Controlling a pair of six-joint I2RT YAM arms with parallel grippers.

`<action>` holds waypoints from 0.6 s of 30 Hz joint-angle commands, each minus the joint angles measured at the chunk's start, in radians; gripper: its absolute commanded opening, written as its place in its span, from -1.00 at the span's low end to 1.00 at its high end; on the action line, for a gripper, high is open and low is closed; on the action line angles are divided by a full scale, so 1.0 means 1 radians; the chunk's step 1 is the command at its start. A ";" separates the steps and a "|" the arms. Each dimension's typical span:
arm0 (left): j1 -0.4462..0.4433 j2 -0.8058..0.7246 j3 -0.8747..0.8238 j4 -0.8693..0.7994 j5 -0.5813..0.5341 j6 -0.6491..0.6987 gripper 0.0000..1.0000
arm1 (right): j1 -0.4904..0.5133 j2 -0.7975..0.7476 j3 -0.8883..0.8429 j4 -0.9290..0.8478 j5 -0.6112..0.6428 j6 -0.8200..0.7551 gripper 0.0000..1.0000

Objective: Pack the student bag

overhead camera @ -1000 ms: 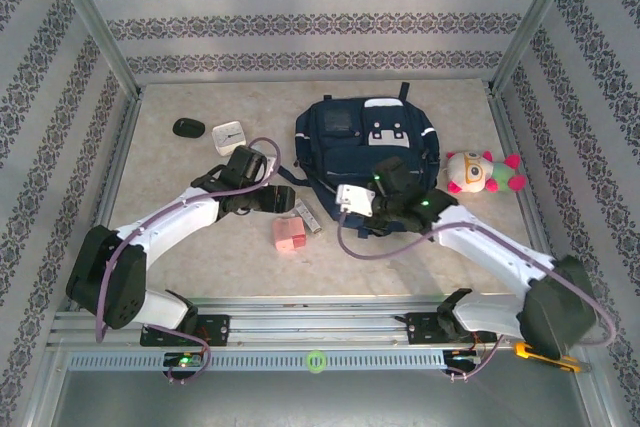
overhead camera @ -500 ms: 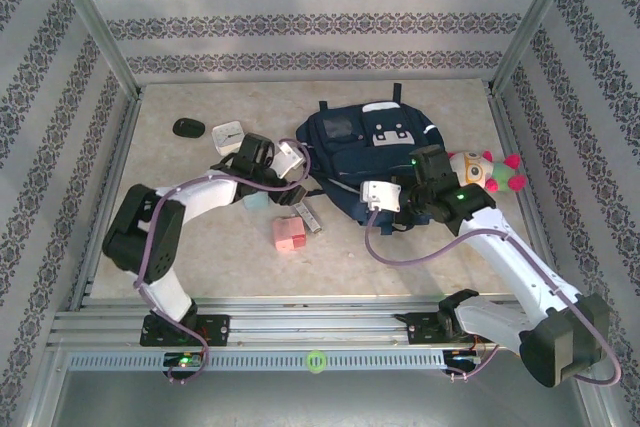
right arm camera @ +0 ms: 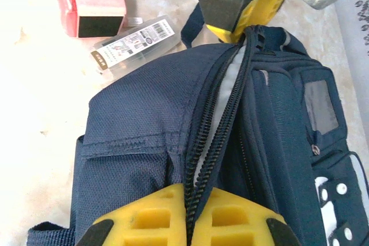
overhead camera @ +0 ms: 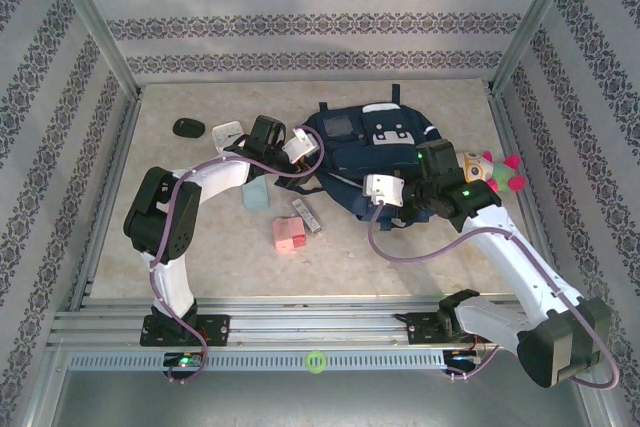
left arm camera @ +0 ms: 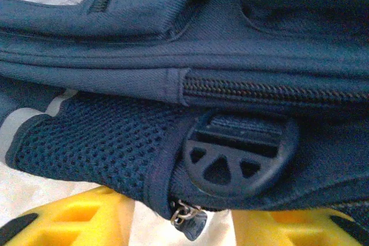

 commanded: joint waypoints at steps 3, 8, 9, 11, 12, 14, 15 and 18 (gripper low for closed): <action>0.009 0.012 0.031 -0.073 0.010 0.033 -0.63 | -0.018 -0.030 0.059 0.077 -0.063 0.036 -1.00; 0.010 -0.008 0.021 -0.093 0.088 0.013 -1.00 | -0.017 -0.013 0.050 0.109 -0.012 0.083 -1.00; 0.008 -0.015 0.017 -0.095 0.113 0.004 -1.00 | -0.010 -0.010 0.043 0.120 -0.001 0.093 -1.00; 0.007 -0.034 0.012 -0.094 0.155 -0.027 -1.00 | -0.002 -0.003 0.024 0.160 0.022 0.130 -1.00; 0.008 -0.044 0.009 -0.091 0.175 -0.050 -1.00 | 0.007 0.003 0.015 0.182 0.030 0.142 -1.00; 0.008 -0.064 0.004 -0.080 0.212 -0.096 -1.00 | 0.029 0.016 -0.006 0.215 0.059 0.163 -1.00; 0.007 -0.075 0.001 -0.070 0.231 -0.128 -1.00 | 0.039 0.028 -0.016 0.231 0.075 0.173 -1.00; 0.008 -0.099 -0.004 -0.050 0.283 -0.209 -0.95 | 0.062 0.069 -0.041 0.275 0.119 0.205 -1.00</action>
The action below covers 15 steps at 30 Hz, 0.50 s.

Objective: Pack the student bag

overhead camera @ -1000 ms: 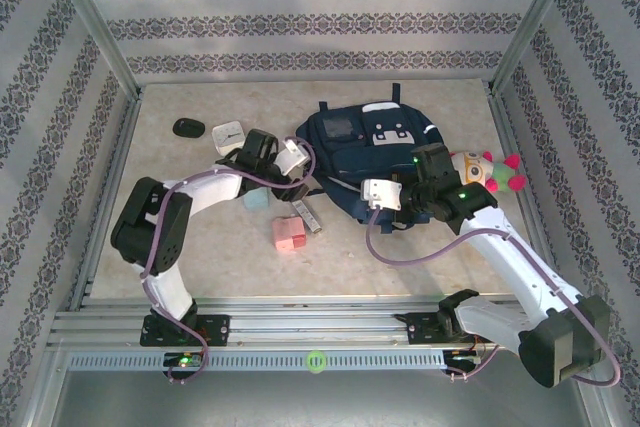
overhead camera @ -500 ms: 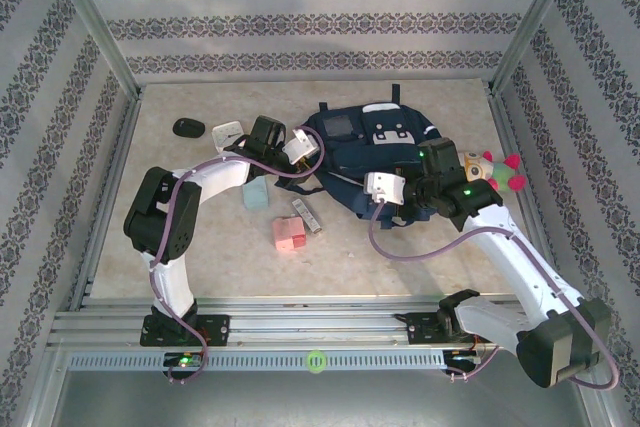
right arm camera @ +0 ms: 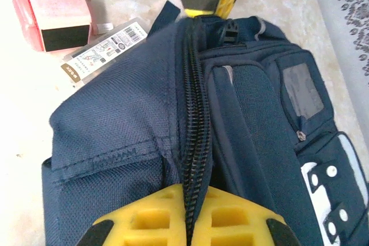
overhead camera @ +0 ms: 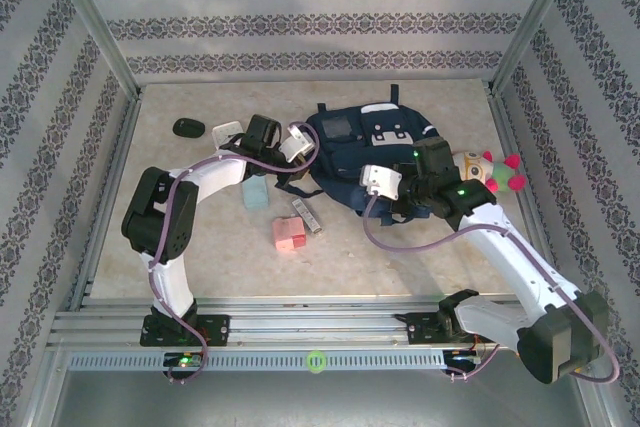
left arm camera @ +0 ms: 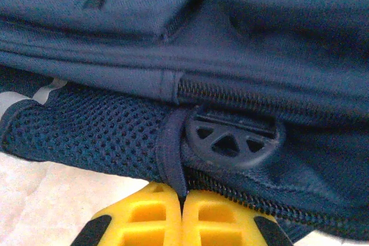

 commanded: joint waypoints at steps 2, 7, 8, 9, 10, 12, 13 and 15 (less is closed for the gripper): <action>-0.016 -0.090 -0.008 -0.005 0.175 -0.142 -0.87 | 0.026 0.049 -0.035 0.186 0.048 0.069 -1.00; -0.014 -0.072 -0.017 -0.039 0.046 -0.178 -0.89 | 0.026 0.023 -0.075 0.270 0.020 0.127 -1.00; -0.014 -0.065 -0.013 -0.050 0.068 -0.193 -0.89 | 0.025 0.020 -0.075 0.277 0.017 0.137 -1.00; -0.016 -0.061 -0.014 -0.052 0.104 -0.220 -0.89 | 0.026 0.020 -0.071 0.277 0.018 0.147 -1.00; -0.015 -0.064 -0.027 -0.039 0.129 -0.256 -0.86 | 0.026 0.021 -0.068 0.277 0.029 0.154 -1.00; -0.015 -0.078 -0.068 0.004 0.117 -0.309 -0.74 | 0.026 0.025 -0.062 0.275 0.056 0.162 -1.00; -0.016 -0.086 -0.093 0.019 0.082 -0.318 -0.72 | 0.025 0.024 -0.062 0.277 0.060 0.156 -1.00; -0.014 -0.088 -0.118 0.025 -0.010 -0.327 -0.65 | 0.019 0.009 -0.069 0.285 0.043 0.145 -1.00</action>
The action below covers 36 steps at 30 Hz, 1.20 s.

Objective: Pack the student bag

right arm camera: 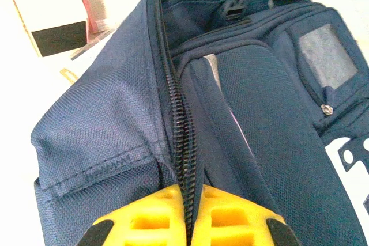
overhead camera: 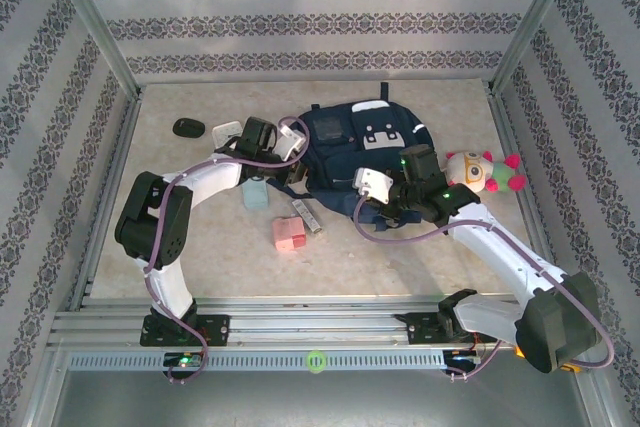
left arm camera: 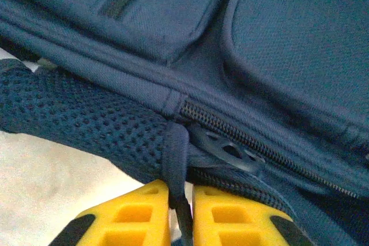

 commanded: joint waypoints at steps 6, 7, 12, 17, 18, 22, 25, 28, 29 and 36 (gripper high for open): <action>-0.015 -0.027 -0.074 0.072 -0.044 -0.140 -0.15 | -0.033 -0.086 0.033 0.143 -0.105 0.008 -1.00; -0.009 -0.036 -0.104 0.128 -0.039 -0.166 -0.04 | -0.036 -0.087 0.045 0.123 -0.109 -0.008 -1.00; 0.019 -0.046 -0.205 0.331 -0.013 -0.232 0.18 | -0.064 -0.085 0.090 0.046 -0.147 -0.072 -1.00; 0.022 -0.011 -0.211 0.395 0.017 -0.208 0.13 | -0.090 -0.101 0.120 -0.007 -0.188 -0.093 -1.00; 0.022 -0.006 -0.205 0.408 0.028 -0.205 0.11 | -0.094 -0.105 0.123 -0.011 -0.195 -0.093 -1.00; 0.022 0.008 -0.191 0.450 0.078 -0.185 0.08 | -0.099 -0.107 0.120 -0.019 -0.209 -0.084 -1.00; 0.022 0.013 -0.175 0.417 0.085 -0.154 -0.31 | -0.102 -0.101 0.117 -0.013 -0.197 -0.068 -1.00; 0.022 -0.002 -0.174 0.387 0.121 -0.138 -0.81 | -0.101 -0.081 0.121 0.031 -0.099 0.023 -1.00; 0.022 -0.009 -0.177 0.381 0.139 -0.136 -0.88 | -0.101 -0.072 0.123 0.044 -0.080 0.046 -1.00; 0.002 -0.086 -0.211 0.350 0.284 -0.122 -1.00 | -0.047 -0.028 0.040 0.197 -0.010 0.156 -1.00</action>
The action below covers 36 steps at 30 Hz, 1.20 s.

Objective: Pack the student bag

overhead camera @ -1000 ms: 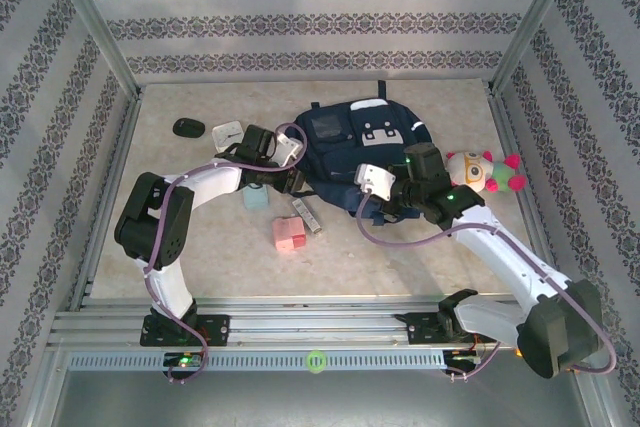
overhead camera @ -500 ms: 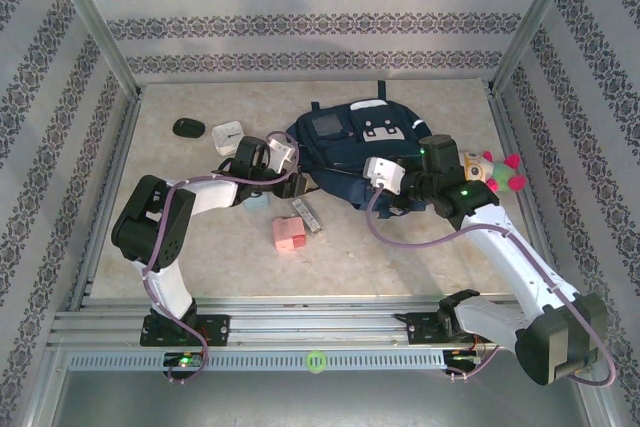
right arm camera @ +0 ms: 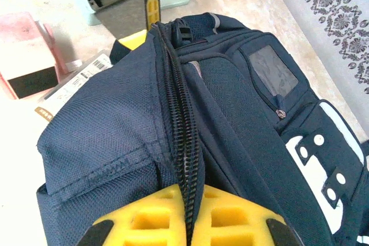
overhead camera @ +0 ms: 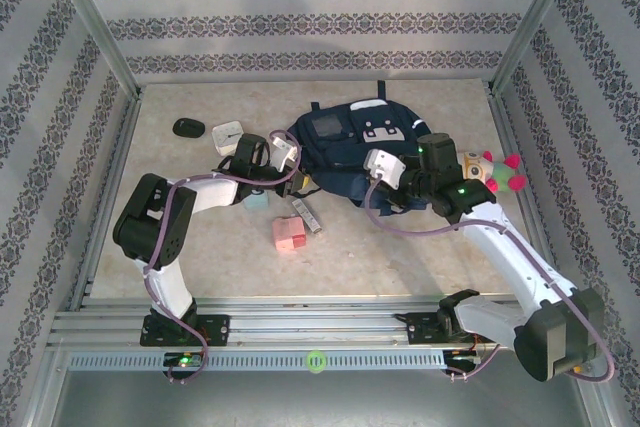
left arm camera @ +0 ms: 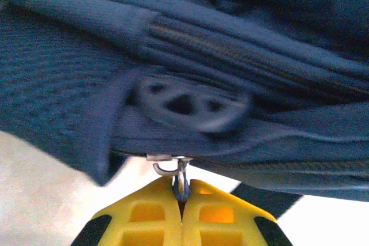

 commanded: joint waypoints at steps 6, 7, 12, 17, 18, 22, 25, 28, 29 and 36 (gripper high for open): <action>-0.021 -0.136 0.003 -0.155 0.212 0.109 -0.99 | 0.072 0.069 -0.103 0.287 0.185 0.102 -1.00; -0.023 -0.144 0.006 -0.177 0.215 0.120 -0.98 | 0.074 0.076 -0.121 0.317 0.197 0.115 -1.00; -0.061 -0.148 0.049 -0.333 0.217 0.196 -0.97 | 0.100 0.128 -0.145 0.422 0.216 0.176 -1.00; -0.104 -0.130 0.064 -0.323 0.129 0.158 -0.99 | 0.121 0.206 -0.116 0.465 0.160 0.250 -1.00; -0.104 -0.128 0.063 -0.310 0.108 0.140 -0.99 | 0.125 0.220 -0.112 0.466 0.152 0.257 -1.00; -0.098 -0.105 0.074 -0.303 -0.095 0.090 -1.00 | 0.129 0.224 -0.086 0.403 0.115 0.359 -0.43; -0.088 -0.066 0.111 -0.322 -0.181 0.067 -1.00 | 0.119 0.167 -0.062 0.306 0.105 0.605 0.02; -0.087 -0.033 0.154 -0.364 -0.221 0.075 -1.00 | 0.094 0.106 -0.050 0.192 0.098 0.932 0.20; -0.086 -0.024 0.162 -0.379 -0.238 0.078 -1.00 | 0.080 0.095 -0.050 0.152 0.078 1.027 0.13; -0.089 -0.005 0.200 -0.519 -0.315 0.116 -1.00 | 0.082 0.164 -0.125 0.190 0.121 1.455 -0.09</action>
